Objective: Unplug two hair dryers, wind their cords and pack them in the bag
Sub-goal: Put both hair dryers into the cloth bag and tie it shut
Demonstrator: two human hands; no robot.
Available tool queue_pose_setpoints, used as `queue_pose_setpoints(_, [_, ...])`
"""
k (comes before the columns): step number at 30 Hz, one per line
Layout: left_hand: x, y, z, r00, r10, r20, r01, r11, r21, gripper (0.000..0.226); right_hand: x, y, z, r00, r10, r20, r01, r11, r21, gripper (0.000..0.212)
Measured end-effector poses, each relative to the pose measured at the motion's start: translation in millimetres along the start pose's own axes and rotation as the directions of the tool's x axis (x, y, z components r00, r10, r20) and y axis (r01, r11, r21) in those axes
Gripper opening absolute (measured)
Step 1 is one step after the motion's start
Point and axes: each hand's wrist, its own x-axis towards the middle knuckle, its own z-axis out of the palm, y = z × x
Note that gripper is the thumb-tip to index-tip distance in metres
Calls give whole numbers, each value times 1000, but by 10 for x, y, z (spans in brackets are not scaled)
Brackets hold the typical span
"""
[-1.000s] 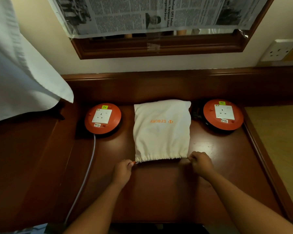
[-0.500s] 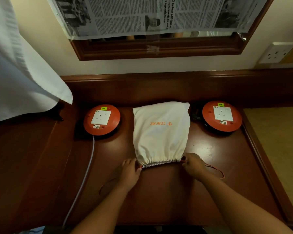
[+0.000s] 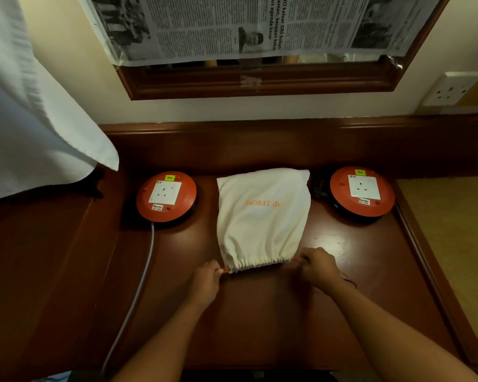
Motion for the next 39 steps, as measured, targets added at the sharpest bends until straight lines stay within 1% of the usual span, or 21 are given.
queue_pose_setpoints(2, [2, -118, -62, 1000, -1, -19, 1, 1000, 13, 17, 12, 55, -68, 999, 36, -11, -35, 999, 18, 21])
queue_pose_setpoints(4, [-14, -198, -96, 1000, -4, -24, 5, 1000, 25, 17, 28, 128, -94, 998, 66, 10, -66, 998, 6, 16])
queue_pose_setpoints(7, [-52, -215, -66, 1000, -17, 4, 17, 1000, 20, 14, 18, 148, -76, 987, 99, 128, -94, 995, -44, 17])
queue_pose_setpoints(9, [-89, -201, -14, 1000, -20, -6, 20, 999, 30, 12, 13, 131, -40, 981, 92, 168, -79, 994, -81, 19])
queue_pose_setpoints(11, [-127, -168, 48, 999, -15, -40, 18, 996, 84, 34, 10, 89, -3, 988, 41, 148, -23, 993, -120, 20])
queue_pose_setpoints(12, [-143, -131, 73, 999, -14, -38, 18, 994, 109, 41, 10, 62, 22, 990, 8, 140, 9, 992, -123, 18])
queue_pose_setpoints(13, [-152, -80, 101, 1000, -15, -18, 17, 993, 120, 44, 8, 29, 54, 989, -17, 144, 34, 993, -113, 15])
queue_pose_setpoints(16, [-146, 110, 184, 997, -40, 70, 34, 996, 82, 37, -29, -92, 165, 985, -68, 162, 69, 998, 0, 17])
queue_pose_setpoints(18, [-128, 225, 206, 995, -50, 87, 48, 998, 28, 28, -47, -172, 225, 990, -64, 124, 55, 996, 74, 13])
queue_pose_setpoints(19, [-117, 265, 210, 996, -47, 78, 47, 999, -7, 24, -47, -203, 248, 994, -56, 97, 47, 995, 93, 15])
queue_pose_setpoints(23, [-86, 293, 188, 999, -46, 14, 47, 995, -90, 17, -48, -275, 242, 997, -74, -3, 74, 995, 66, 22])
queue_pose_setpoints(28, [-61, 212, 85, 1000, 4, -30, -7, 996, -91, 15, -63, -303, 127, 997, -81, 7, 81, 997, 15, 24])
queue_pose_setpoints(29, [-51, 185, 60, 999, 25, -34, -27, 996, -90, 14, -71, -306, 100, 997, -81, 5, 81, 997, 11, 28])
queue_pose_setpoints(31, [-31, 119, 3, 998, 59, -28, -61, 996, -70, 14, -101, -317, 33, 996, -85, -12, 85, 996, -17, 39])
queue_pose_setpoints(32, [-27, 82, -38, 997, 71, -26, -73, 996, -54, 15, -115, -315, -2, 996, -84, -16, 84, 996, -36, 40])
queue_pose_setpoints(34, [-29, -19, -112, 996, 86, -25, -87, 996, -34, 16, -112, -258, -39, 997, -71, -13, 70, 996, -59, 40])
queue_pose_setpoints(37, [-59, -141, -166, 995, 98, -11, -98, 995, -3, 18, -108, -149, -37, 999, -34, 6, 34, 999, -29, 38])
queue_pose_setpoints(39, [-97, -159, -135, 996, 89, 24, -89, 996, 8, 18, -125, -130, -7, 1000, -6, 24, 6, 1000, -11, 38])
